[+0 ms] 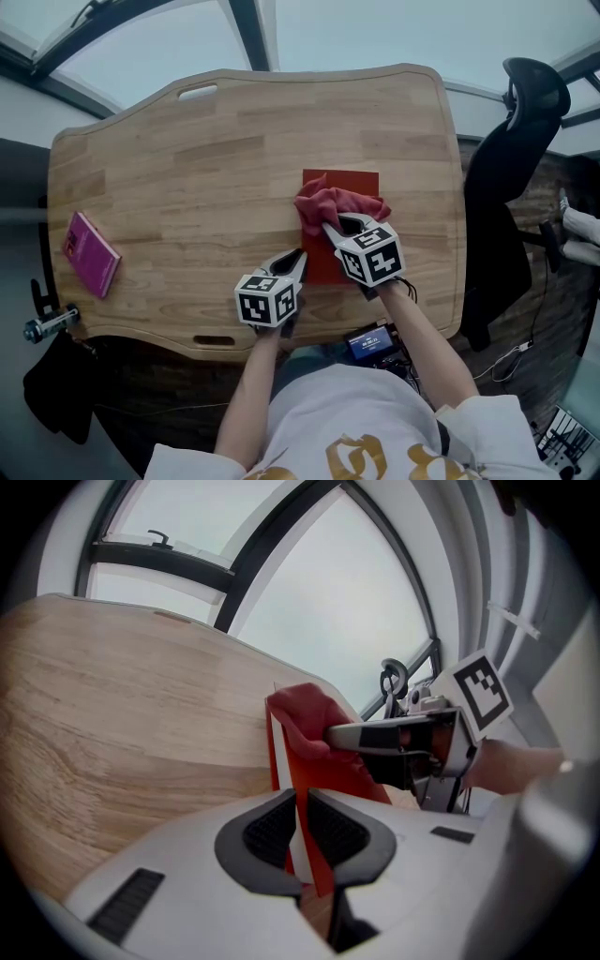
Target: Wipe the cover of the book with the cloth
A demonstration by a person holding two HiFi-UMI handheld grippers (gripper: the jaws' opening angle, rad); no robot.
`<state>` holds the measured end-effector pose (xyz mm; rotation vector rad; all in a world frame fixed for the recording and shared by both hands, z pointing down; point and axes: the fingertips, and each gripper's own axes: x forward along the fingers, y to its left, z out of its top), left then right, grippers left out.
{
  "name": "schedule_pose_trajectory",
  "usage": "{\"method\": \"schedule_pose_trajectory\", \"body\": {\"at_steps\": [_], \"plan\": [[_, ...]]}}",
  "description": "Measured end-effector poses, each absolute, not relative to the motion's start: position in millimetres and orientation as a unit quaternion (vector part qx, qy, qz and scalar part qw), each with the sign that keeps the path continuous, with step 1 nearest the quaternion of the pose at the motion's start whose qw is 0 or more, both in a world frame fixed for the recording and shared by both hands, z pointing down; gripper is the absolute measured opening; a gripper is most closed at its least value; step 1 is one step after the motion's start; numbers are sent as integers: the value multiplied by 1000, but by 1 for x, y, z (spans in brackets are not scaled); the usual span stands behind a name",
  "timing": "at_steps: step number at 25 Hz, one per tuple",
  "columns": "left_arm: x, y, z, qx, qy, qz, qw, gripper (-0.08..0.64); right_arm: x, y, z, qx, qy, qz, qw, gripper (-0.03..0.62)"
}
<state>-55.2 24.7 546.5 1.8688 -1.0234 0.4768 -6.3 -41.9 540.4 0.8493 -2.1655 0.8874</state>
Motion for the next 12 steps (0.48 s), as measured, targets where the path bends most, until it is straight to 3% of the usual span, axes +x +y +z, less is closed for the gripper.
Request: {"method": "schedule_pose_trajectory", "body": {"at_steps": [12], "plan": [[-54, 24, 546, 763, -419, 208, 446, 48, 2, -70, 539, 344, -821, 338, 306, 75]]}}
